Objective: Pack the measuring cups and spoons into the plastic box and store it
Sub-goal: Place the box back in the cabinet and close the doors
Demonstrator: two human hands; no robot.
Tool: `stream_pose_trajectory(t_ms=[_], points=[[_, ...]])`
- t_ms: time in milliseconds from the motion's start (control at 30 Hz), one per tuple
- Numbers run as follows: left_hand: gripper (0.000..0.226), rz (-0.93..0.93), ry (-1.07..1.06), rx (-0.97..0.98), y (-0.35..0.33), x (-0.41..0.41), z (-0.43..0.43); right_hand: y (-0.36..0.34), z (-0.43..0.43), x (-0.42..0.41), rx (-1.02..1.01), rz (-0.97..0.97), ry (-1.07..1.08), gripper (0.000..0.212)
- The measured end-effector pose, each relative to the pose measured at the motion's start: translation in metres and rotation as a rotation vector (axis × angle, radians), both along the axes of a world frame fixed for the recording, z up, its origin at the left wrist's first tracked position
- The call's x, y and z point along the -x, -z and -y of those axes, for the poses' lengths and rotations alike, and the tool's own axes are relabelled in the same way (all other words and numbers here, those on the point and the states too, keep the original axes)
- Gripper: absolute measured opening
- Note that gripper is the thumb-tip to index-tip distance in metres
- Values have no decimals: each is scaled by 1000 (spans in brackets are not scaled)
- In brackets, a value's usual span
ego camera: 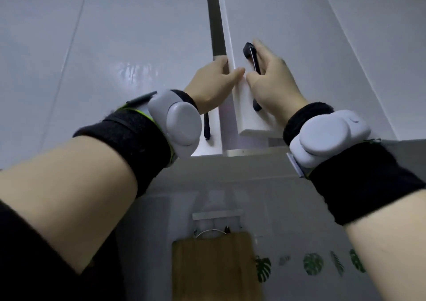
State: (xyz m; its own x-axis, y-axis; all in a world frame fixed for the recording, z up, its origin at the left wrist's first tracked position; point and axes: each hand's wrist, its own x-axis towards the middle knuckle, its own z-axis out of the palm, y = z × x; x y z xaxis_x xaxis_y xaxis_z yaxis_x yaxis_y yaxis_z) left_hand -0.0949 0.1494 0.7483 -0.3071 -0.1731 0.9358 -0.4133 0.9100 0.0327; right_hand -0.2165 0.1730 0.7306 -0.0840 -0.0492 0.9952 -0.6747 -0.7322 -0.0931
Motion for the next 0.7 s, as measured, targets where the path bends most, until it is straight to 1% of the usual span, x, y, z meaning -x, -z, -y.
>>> stream_pose_trajectory(t_ms=[67,133,200,333,467,600,700], points=[[45,-6,-104,73,3,-1,11,1,10,0,-11,-20,36,59],[55,-56,-182,119,2,-1,20,3,17,0,-29,-29,65,61],[61,-98,-248,148,1,0,30,5,23,1,-47,-46,99,63],[71,-98,-413,168,0,2,53,8,37,-1,-81,-105,211,64],[73,-87,-443,130,1,5,69,9,53,-2,-133,-115,269,65],[72,-86,-444,105,3,8,77,9,62,-2,-140,-113,285,64],[67,-92,-442,70,5,12,83,10,70,-2,-140,-119,301,63]])
